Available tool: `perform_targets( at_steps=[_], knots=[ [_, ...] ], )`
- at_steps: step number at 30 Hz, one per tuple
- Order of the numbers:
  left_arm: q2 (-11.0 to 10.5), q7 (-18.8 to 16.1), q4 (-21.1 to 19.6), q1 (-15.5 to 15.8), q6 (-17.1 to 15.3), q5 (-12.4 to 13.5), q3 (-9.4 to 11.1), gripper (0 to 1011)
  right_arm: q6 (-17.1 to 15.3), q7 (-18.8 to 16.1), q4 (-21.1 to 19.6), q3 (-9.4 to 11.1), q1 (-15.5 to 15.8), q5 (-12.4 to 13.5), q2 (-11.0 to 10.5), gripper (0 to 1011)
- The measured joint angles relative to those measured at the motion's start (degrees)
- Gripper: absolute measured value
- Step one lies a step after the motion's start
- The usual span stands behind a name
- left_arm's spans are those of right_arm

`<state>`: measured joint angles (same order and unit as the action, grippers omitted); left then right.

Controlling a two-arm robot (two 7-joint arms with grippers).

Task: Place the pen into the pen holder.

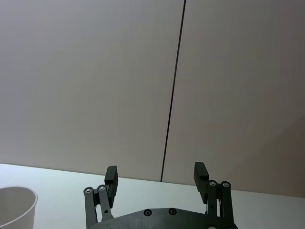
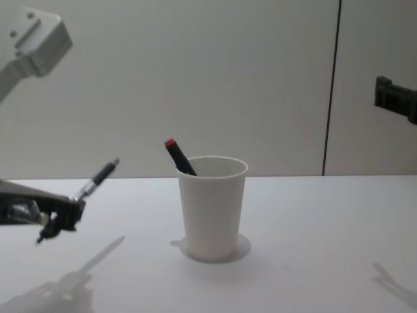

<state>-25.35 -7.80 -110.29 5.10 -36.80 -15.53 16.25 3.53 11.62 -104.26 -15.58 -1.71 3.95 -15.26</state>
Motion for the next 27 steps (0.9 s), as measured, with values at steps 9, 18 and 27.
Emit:
perform_targets(
  at_steps=[9,18,27],
  knots=[
    [0.52,-2.79,-0.21,-0.57,6.28,1.8,-0.82,176,0.0,0.0,0.0,0.0,0.0,0.0,0.0,1002],
    [0.98,-3.29,0.37,-1.09,13.44,3.51,-1.31,176,0.0,0.0,0.0,0.0,0.0,0.0,0.0,1002],
    [0.91,0.74,1.03,-0.96,15.51,3.41,-1.7,176,0.0,0.0,0.0,0.0,0.0,0.0,0.0,1002]
  ],
)
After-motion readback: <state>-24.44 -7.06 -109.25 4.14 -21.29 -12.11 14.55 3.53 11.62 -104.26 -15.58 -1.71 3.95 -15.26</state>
